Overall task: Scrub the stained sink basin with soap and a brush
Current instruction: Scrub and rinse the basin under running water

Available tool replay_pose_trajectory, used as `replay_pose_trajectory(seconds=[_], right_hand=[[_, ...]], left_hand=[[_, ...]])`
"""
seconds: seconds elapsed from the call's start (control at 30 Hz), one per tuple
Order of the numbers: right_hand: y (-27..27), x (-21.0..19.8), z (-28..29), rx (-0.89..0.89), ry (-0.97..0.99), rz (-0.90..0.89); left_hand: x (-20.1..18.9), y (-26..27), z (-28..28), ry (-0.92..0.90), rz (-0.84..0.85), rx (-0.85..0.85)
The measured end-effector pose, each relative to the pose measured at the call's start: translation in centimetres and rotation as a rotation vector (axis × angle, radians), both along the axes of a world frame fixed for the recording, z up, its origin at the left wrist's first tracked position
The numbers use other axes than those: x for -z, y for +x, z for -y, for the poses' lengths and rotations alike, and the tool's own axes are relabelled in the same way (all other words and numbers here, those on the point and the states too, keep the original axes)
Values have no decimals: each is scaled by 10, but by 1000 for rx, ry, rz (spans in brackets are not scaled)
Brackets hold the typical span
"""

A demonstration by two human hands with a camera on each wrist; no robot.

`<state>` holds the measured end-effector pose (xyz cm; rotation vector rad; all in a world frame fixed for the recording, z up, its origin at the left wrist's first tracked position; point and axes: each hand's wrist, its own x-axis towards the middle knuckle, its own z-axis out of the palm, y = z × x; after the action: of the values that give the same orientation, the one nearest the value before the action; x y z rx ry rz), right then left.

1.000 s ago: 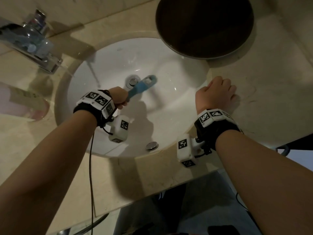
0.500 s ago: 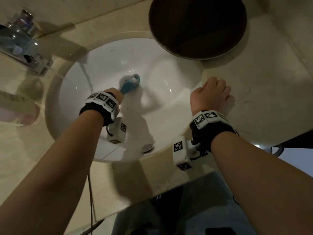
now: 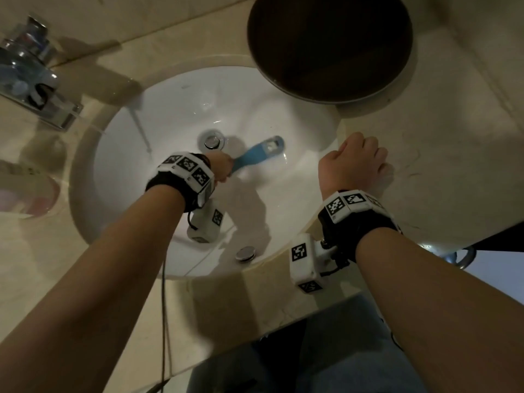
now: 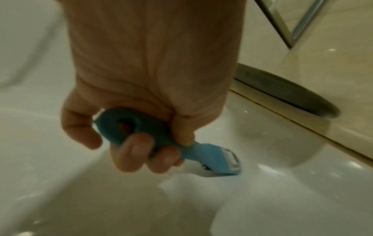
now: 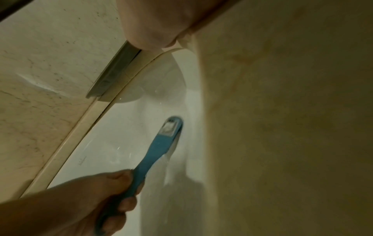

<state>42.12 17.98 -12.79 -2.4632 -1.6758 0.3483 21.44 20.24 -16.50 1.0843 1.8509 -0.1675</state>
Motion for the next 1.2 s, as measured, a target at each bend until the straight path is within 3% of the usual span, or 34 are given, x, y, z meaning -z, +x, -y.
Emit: replay_pose_trajectory(seconds=[0.07,0.17,0.33,0.43,0.57,0.63,0.77,0.83,0.93,1.2], right_hand=[[0,0,0,-1,4,5],[0,1,0,1,12,11],[1,2,-1,0,27,12],[0,2,-1,-4,14,21],[0,1,-1,1,11,1],[-1,1,-1,3,11,-10],[-1,1,-1,7,4,-3],[-1,0,-2,12,0,-3],[-1,0,-2,17,-3,-17],[0,-1,-1,-8,-7,-6]], left_hand=[[-1,18,1,-16,70,52],[5,26,-3,16,22,153],[16,-11,-5,167,-380,117],[21,-26,1,208,-509,203],[11,-21,-8,207,-506,170],[2,-13,-14,230,-438,147],[-3,12,-16,279,-283,257],[0,22,-14,240,-258,209],[6,20,-9,195,-307,262],[-2,-52,10,154,-650,294]])
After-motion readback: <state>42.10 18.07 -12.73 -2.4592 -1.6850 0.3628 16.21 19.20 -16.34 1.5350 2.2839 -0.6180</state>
